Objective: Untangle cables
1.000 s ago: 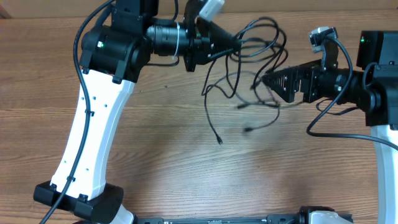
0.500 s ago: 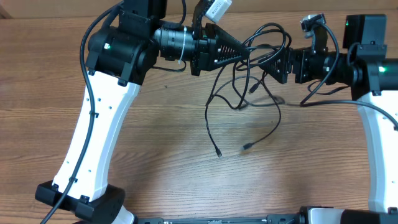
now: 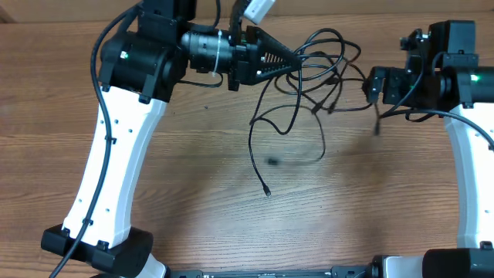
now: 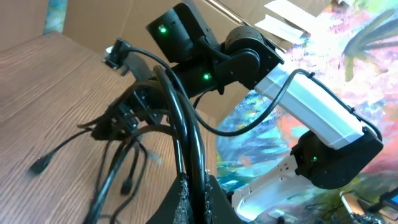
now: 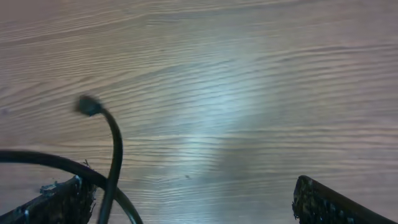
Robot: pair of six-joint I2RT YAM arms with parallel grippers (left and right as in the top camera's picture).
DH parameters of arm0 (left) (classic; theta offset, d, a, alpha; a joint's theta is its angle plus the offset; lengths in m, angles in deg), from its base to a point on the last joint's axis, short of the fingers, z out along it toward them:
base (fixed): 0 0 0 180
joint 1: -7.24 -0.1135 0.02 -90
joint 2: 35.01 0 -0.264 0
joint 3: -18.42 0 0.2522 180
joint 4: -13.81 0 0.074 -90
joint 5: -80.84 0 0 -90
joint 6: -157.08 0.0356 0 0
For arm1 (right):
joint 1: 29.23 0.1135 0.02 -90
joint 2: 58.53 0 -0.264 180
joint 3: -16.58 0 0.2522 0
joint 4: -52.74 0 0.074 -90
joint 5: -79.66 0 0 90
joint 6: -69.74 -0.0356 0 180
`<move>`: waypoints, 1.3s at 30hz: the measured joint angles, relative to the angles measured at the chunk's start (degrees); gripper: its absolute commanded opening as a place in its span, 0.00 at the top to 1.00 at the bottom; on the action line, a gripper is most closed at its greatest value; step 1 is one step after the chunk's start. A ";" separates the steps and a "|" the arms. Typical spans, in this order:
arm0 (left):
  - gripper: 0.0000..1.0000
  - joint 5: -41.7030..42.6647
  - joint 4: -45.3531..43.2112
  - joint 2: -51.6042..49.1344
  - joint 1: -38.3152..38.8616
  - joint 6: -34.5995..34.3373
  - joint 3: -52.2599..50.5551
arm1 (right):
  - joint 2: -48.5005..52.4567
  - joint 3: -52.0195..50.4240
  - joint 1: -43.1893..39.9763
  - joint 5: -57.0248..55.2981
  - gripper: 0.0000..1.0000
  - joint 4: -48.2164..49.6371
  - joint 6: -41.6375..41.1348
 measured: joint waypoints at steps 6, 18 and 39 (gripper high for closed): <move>0.96 -0.94 1.11 -0.02 -1.73 0.00 0.00 | 0.00 0.00 -0.11 3.17 0.00 0.04 -0.35; 0.96 -11.56 11.54 0.00 -4.96 5.51 0.00 | 0.00 0.00 -0.22 42.69 0.00 -5.90 22.77; 0.96 -15.19 38.51 -0.02 -3.30 57.48 0.00 | 0.02 0.00 7.34 68.87 0.14 -3.13 48.41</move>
